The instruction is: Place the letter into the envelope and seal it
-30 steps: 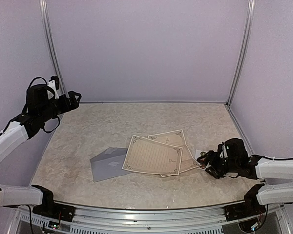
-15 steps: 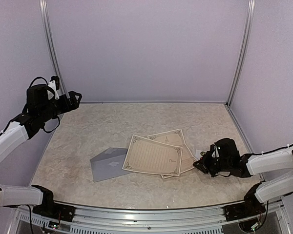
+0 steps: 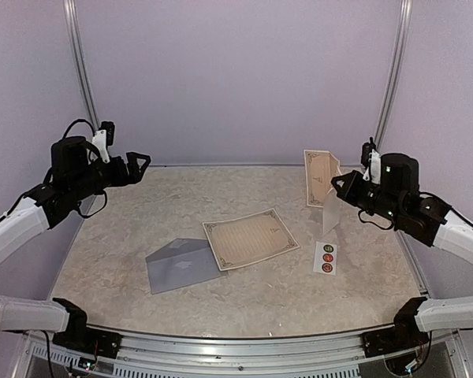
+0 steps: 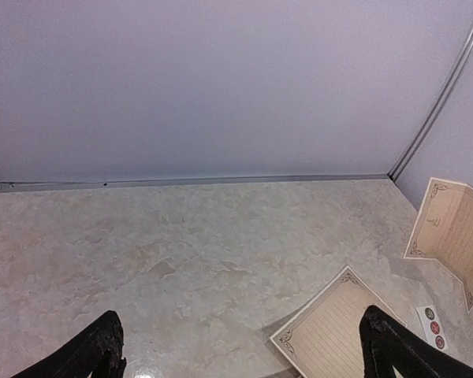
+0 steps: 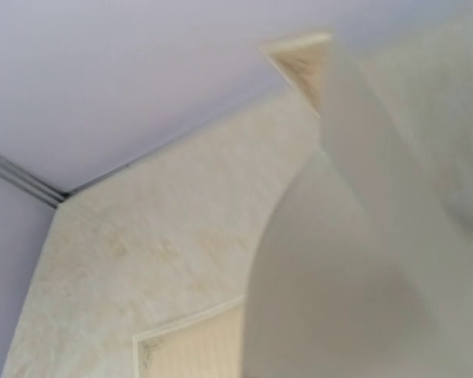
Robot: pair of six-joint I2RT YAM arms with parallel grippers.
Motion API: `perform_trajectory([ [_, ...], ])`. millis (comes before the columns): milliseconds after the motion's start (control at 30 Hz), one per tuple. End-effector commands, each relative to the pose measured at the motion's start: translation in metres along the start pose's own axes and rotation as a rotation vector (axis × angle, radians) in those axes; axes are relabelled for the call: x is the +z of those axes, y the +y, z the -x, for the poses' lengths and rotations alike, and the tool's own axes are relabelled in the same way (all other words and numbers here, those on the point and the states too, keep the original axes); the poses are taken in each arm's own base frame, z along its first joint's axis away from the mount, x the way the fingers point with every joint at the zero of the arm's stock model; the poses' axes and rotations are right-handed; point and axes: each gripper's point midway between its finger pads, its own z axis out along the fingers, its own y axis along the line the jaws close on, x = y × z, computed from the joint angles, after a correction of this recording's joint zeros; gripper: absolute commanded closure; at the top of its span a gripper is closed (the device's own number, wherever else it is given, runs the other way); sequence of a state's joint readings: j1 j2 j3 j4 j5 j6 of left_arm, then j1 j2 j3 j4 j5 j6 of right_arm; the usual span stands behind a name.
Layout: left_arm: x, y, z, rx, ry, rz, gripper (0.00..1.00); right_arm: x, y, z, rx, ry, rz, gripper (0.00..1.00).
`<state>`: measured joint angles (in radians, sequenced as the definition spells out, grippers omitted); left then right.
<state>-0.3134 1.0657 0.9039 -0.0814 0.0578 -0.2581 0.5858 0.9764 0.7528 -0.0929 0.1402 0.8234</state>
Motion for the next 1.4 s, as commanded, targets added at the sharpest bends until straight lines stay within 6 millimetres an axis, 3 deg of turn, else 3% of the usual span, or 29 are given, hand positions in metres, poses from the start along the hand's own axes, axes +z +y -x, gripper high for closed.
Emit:
perform_trajectory([
  [0, -0.004, -0.056, 0.003, 0.072, -0.002, -0.224, 0.01, -0.010, 0.037, 0.018, -0.369, 0.079, 0.072, 1.00],
  [67, -0.006, -0.081, -0.001, 0.081, 0.014, -0.320, 0.01, -0.016, 0.068, 0.021, -0.441, 0.150, 0.178, 1.00],
  [267, -0.023, -0.152, -0.016, 0.089, 0.002, -0.574, 0.01, -0.041, 0.136, 0.006, -0.502, 0.325, 0.520, 1.00],
  [400, -0.023, -0.181, -0.035, 0.089, 0.017, -0.660, 0.01, -0.072, 0.168, 0.000, -0.523, 0.391, 0.742, 1.00],
  [633, -0.009, -0.203, -0.053, 0.081, 0.067, -0.711, 0.01, -0.118, 0.195, 0.006, -0.557, 0.396, 0.938, 1.00],
  [733, -0.015, -0.221, -0.050, 0.094, 0.064, -0.774, 0.01, -0.133, 0.202, 0.010, -0.556, 0.381, 0.992, 1.00],
  [867, -0.031, -0.253, -0.039, 0.131, 0.027, -0.864, 0.01, -0.142, 0.206, 0.012, -0.560, 0.370, 1.033, 1.00],
  [1067, -0.039, -0.259, -0.025, 0.141, -0.036, -0.874, 0.02, -0.144, 0.207, 0.008, -0.555, 0.381, 1.063, 1.00],
  [1133, -0.046, -0.267, -0.024, 0.131, -0.037, -0.921, 0.09, -0.139, 0.205, 0.006, -0.549, 0.388, 1.055, 1.00],
  [1367, -0.041, -0.273, -0.031, 0.094, -0.027, -0.897, 0.92, -0.118, 0.199, -0.001, -0.518, 0.398, 1.029, 1.00],
])
